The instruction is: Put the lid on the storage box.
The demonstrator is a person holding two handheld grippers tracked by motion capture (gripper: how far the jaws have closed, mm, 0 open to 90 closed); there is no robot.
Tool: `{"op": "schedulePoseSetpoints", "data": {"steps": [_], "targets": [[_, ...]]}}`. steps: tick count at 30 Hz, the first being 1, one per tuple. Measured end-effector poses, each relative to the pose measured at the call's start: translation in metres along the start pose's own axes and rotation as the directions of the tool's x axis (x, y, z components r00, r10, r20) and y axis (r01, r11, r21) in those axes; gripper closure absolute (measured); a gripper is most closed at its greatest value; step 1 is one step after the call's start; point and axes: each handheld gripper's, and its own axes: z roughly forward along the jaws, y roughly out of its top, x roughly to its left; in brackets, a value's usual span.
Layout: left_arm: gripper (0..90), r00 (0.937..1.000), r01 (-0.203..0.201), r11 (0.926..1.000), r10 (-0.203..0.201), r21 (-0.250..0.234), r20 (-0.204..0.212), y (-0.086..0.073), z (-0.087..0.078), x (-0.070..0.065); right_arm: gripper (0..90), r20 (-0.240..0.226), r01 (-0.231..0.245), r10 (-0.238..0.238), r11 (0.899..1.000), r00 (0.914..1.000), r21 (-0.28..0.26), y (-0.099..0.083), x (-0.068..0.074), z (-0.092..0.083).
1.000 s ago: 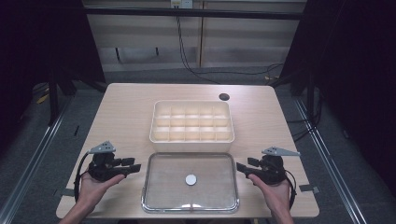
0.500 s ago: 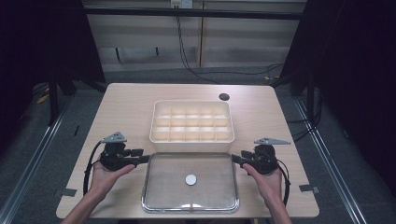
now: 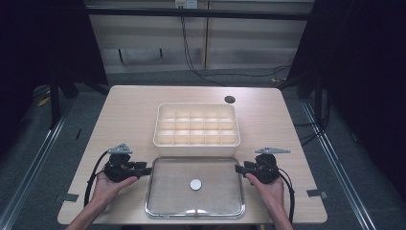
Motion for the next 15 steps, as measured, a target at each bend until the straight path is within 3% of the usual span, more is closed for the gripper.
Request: {"op": "schedulePoseSetpoints", "data": {"steps": [3, 8, 15], "targets": [[56.0, 1.0000, -0.001, 1.0000, 0.001, 0.002, 0.006, 0.000, 0.003, 0.000, 52.8, 0.001, -0.004, 0.004, 1.000, 1.0000, -0.001, -0.002, 0.001, 0.002], [56.1, 0.9999, -0.010, 0.9988, 0.010, 0.048, 0.005, -0.004, 0.011, -0.004, 53.3, 0.017, 0.007, -0.008, 1.000, 0.9998, 0.029, -0.004, 0.005, 0.009], [58.7, 0.9999, -0.006, 0.9980, 0.005, 0.062, 0.017, -0.010, 0.013, -0.008, 53.9, 0.050, 0.027, -0.029, 0.999, 0.9983, 0.040, -0.007, 0.008, 0.012]]}}
